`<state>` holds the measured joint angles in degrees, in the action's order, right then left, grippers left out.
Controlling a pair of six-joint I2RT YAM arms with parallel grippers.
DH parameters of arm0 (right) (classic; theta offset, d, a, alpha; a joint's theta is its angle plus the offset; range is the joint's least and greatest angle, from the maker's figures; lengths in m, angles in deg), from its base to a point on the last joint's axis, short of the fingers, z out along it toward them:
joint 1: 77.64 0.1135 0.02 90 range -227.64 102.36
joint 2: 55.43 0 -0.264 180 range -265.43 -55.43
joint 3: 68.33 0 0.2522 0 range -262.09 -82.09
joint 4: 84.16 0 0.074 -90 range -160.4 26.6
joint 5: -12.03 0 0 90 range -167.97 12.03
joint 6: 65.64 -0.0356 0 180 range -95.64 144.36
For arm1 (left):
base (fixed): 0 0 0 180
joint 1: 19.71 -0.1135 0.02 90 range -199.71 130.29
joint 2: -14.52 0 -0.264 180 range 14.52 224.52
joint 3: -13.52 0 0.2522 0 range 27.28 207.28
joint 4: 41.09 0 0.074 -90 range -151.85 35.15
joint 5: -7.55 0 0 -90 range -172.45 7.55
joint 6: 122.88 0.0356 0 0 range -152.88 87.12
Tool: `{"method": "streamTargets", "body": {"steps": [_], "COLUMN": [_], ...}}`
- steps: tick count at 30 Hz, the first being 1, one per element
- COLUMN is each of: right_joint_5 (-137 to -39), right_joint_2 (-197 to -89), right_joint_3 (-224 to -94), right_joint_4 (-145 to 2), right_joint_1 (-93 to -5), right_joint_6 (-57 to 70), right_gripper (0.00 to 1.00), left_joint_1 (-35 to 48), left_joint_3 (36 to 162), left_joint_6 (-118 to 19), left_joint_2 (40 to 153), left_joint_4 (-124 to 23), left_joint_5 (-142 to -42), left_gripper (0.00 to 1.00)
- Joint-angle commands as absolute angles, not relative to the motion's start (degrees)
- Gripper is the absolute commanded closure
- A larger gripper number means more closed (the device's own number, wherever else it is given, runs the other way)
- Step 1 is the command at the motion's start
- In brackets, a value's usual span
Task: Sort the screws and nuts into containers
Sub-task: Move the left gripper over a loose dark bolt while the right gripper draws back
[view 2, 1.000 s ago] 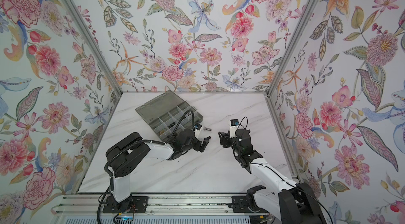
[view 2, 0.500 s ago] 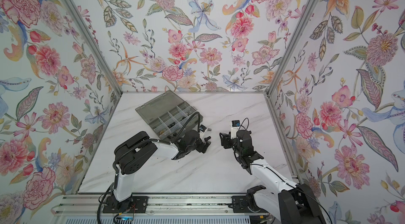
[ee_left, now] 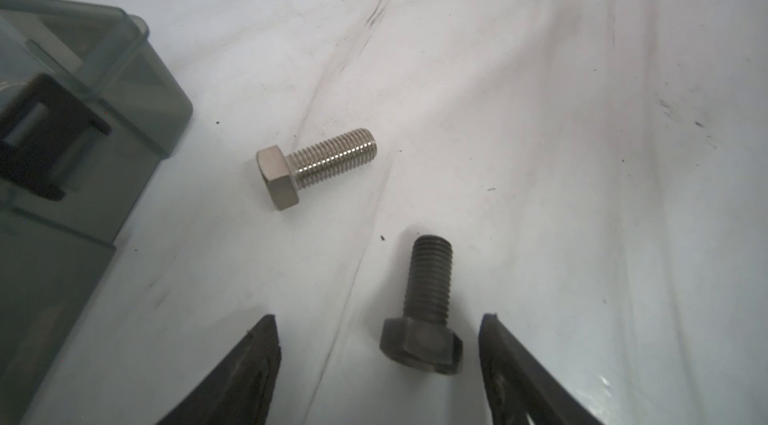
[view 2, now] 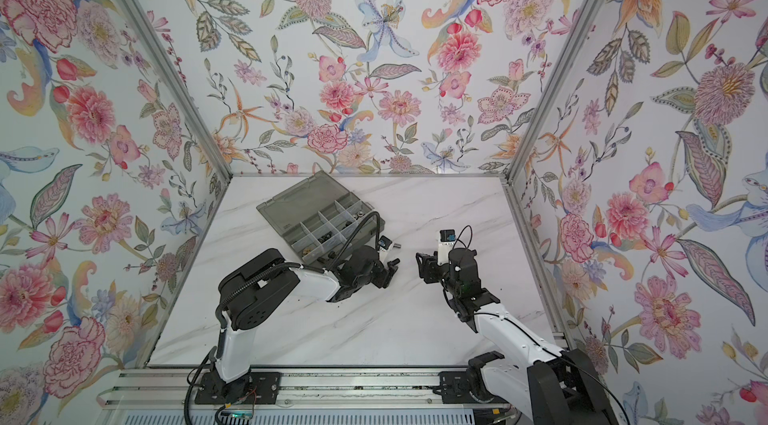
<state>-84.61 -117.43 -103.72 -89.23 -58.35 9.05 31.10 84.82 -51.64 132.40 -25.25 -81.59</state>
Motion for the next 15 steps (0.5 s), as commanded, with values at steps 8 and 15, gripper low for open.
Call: {"method": "streamTargets", "body": {"steps": [8, 15], "right_joint_5": [-84.8, -84.37], "right_joint_2": [-116.39, -114.48], "right_joint_3": [-103.1, -102.88], "right_joint_4": [-89.52, -87.87], "right_joint_1": [-58.93, -59.04], "right_joint_6": [8.33, 8.45], "right_gripper": [0.38, 0.38], "left_joint_1": [31.53, 31.53], "left_joint_3": [82.3, 80.24], "left_joint_6": [-51.49, -50.46], "left_joint_2": [131.27, 126.29], "left_joint_4": [-23.0, -24.38], "left_joint_5": [-79.96, -79.35], "left_gripper": [1.0, 1.0]}}
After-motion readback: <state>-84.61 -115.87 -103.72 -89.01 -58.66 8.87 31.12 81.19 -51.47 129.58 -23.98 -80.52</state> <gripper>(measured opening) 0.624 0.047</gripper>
